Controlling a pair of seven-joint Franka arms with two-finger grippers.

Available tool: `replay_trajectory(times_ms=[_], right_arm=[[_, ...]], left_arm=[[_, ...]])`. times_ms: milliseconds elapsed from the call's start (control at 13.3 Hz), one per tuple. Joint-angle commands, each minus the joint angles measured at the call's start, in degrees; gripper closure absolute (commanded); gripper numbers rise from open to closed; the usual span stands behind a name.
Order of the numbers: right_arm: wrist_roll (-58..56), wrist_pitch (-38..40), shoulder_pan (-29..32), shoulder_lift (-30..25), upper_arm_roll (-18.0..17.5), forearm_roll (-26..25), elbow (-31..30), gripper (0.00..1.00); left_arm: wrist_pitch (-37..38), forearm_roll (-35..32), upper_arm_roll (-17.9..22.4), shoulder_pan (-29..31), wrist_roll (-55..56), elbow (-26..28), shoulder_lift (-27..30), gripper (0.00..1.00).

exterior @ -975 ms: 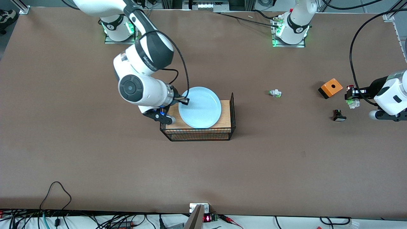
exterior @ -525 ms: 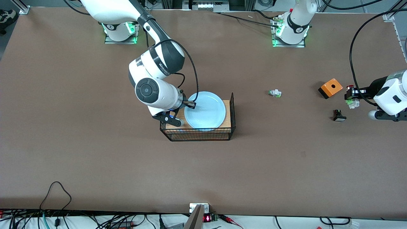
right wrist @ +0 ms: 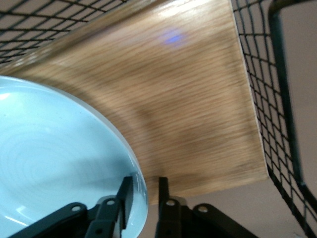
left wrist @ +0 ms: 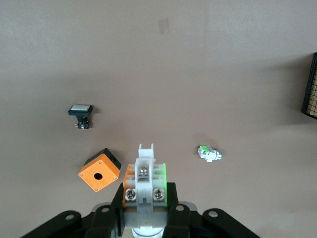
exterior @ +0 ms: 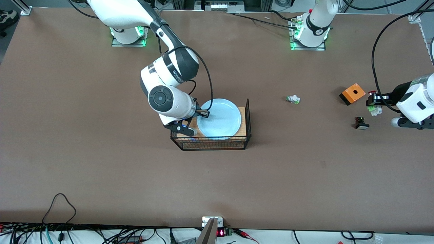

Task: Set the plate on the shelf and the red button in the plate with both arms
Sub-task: 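Lower the plate onto the wooden tray and open the right gripper, then withdraw the right gripper while the left gripper carries the button toward the tray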

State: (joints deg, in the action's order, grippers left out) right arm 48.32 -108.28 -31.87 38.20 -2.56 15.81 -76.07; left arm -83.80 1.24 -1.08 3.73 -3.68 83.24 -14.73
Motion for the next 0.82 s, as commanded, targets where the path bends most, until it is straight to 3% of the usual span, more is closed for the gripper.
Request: replay_trajectory(times_ms=[0,225,750], right_arm=[[0.9,-0.87,-0.03,-0.41,0.54,-0.16,0.83,0.31],[0.2,-4.38,0.14,-1.19,0.63,-0.16,2.67,0.02],[-2.35,-0.9,1.98,-8.22,0.72,-0.78,2.77,0.0]], left_arm=[[0.92,0.08,0.03,-0.12,-0.9,-1.94,-0.74,1.0],[1.0,0.08,-0.15,-0.12,-0.54,-1.94,-0.74,1.0],[1.27,0.86,-0.76,-1.0,0.16,-2.02,-0.48,1.0]])
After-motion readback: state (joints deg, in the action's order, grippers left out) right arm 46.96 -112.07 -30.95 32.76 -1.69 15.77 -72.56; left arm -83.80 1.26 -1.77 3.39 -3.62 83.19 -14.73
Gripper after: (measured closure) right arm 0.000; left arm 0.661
